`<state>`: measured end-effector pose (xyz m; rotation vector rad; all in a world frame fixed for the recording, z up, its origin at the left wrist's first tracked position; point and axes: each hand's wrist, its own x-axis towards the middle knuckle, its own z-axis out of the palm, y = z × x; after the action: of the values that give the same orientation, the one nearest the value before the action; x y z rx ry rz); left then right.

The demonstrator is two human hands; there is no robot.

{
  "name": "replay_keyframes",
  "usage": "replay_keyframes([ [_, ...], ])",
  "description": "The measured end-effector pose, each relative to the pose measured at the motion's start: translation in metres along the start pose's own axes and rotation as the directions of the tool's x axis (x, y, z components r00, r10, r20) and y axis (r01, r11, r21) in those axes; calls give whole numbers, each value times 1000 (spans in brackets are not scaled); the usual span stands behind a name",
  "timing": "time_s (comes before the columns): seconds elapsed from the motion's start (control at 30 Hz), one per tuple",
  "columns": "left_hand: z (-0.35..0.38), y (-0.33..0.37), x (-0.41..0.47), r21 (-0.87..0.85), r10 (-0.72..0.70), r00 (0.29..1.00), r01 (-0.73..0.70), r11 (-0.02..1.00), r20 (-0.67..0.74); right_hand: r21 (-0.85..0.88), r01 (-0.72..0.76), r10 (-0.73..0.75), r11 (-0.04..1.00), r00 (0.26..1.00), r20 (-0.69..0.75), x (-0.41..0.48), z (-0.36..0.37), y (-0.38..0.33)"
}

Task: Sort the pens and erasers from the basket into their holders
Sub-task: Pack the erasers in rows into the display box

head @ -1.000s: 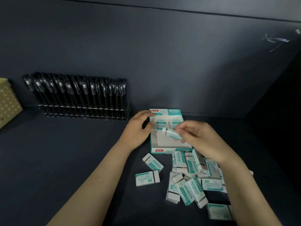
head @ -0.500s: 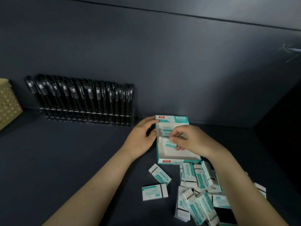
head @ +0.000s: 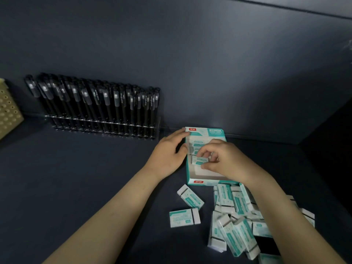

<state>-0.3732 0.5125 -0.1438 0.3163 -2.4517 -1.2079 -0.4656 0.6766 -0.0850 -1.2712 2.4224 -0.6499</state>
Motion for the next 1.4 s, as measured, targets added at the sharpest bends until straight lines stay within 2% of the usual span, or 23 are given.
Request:
replay_keyframes([
  [0.3,-1,1,2,-3,-4,1000,4,1000,-2,-12,-6,5,1000,998,-60,6,5,-4],
  [0.5,2,2,1,-5,6,999,-7,1000,-33,160,-20,32,987,997,-76,-25,-30,3],
  [0.67,3,1,1,-4,33,999,-33,999,-30,299,-160,141,941,986,83,-88,-64,26],
  [0.83,2,1,0,14,41,999,-41,999,-29,229,-277,245,933,957,157,-110,-56,33],
  [1.07,3,0,-2,34,40,999,-39,999,-26,196,-259,254,946,966,51,-106,-36,25],
  [1.4,2,1,-2,59,38,999,-37,998,-18,475,-149,166,867,986,7,-106,-39,30],
])
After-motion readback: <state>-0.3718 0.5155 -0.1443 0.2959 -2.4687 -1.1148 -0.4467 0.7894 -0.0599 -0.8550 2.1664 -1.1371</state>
